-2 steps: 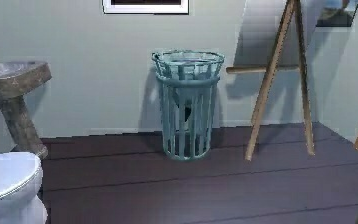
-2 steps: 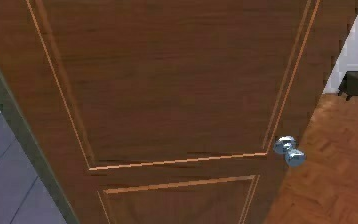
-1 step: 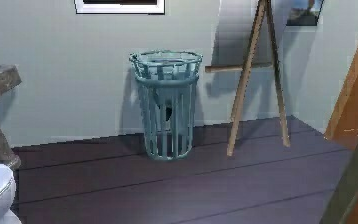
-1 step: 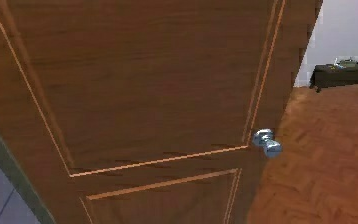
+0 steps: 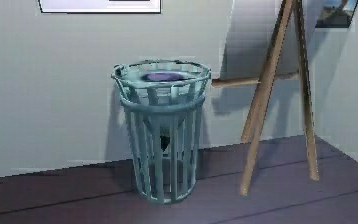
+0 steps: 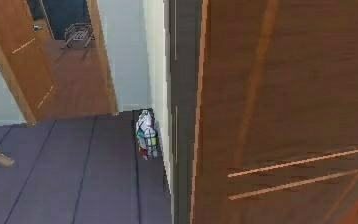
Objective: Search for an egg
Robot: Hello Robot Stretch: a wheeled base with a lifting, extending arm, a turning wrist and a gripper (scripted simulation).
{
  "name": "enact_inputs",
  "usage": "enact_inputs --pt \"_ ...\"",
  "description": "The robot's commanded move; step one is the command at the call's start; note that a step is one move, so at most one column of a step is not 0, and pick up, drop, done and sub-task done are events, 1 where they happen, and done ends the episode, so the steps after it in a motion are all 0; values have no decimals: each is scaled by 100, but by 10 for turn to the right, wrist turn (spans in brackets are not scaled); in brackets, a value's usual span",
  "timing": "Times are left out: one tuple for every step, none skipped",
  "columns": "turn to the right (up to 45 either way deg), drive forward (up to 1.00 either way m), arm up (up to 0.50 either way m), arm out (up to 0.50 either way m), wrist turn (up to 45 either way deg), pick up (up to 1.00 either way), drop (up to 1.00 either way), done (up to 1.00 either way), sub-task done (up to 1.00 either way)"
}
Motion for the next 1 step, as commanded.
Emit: enact_inputs --pt "300 0 0 0 0 0 0 0 0"
